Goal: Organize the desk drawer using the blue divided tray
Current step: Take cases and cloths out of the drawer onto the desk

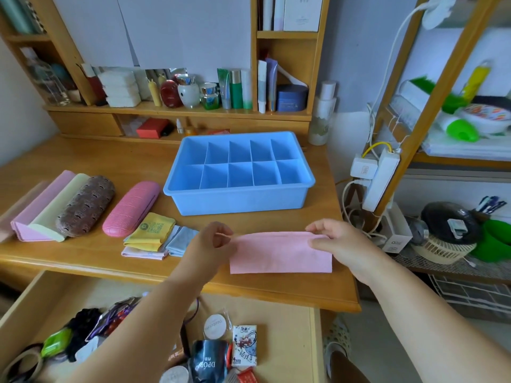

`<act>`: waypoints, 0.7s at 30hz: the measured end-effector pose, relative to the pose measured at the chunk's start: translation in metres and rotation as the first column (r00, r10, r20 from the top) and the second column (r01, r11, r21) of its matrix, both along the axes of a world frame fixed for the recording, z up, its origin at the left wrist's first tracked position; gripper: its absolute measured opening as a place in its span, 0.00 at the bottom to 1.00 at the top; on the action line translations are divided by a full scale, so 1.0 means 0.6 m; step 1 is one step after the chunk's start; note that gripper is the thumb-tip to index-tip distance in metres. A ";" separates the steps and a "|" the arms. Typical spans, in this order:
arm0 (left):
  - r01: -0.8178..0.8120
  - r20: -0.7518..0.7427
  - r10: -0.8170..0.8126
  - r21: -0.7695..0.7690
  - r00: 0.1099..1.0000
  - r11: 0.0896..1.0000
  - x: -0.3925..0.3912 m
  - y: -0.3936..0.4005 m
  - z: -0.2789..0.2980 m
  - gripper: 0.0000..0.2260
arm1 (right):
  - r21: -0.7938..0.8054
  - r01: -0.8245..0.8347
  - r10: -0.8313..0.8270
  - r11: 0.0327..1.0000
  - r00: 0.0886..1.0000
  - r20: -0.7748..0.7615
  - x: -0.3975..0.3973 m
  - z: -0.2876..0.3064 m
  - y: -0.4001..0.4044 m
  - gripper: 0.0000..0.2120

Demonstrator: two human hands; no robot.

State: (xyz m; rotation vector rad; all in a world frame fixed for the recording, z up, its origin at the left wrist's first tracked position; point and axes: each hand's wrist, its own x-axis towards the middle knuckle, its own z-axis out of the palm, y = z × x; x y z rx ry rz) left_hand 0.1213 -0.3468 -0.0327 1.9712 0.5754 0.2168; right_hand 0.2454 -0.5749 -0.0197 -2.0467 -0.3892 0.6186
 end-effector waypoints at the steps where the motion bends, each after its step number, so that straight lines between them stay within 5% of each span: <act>1: -0.043 0.025 0.047 -0.135 0.999 0.990 -0.009 -0.006 -0.001 0.08 | 0.004 0.007 -0.007 1.000 0.999 -0.044 -0.008 -0.002 -0.002 0.09; 3: -0.073 0.097 0.094 -0.206 0.991 0.976 -0.025 -0.021 -0.004 0.09 | -0.018 -0.022 0.020 1.000 0.996 -0.091 -0.026 -0.004 -0.007 0.08; 6: -0.061 0.287 0.091 -0.114 0.954 0.992 -0.038 -0.043 0.015 0.11 | -0.004 -0.151 0.149 0.988 0.976 -0.161 -0.055 0.005 -0.016 0.10; 12: 0.160 0.382 -0.207 0.154 0.901 0.975 -0.041 -0.065 0.106 0.16 | -0.085 -0.434 0.423 0.897 0.898 -0.123 -0.084 0.036 -0.023 0.13; 18: -0.037 0.311 -0.002 0.118 0.950 0.992 -0.041 -0.031 0.115 0.10 | 0.239 -0.113 0.183 0.964 0.937 -0.296 -0.073 0.035 -0.039 0.02; 21: -0.120 0.238 0.100 0.069 0.966 0.990 -0.037 -0.029 0.063 0.10 | 0.194 0.042 0.015 0.980 0.959 -0.282 -0.056 0.019 -0.024 0.03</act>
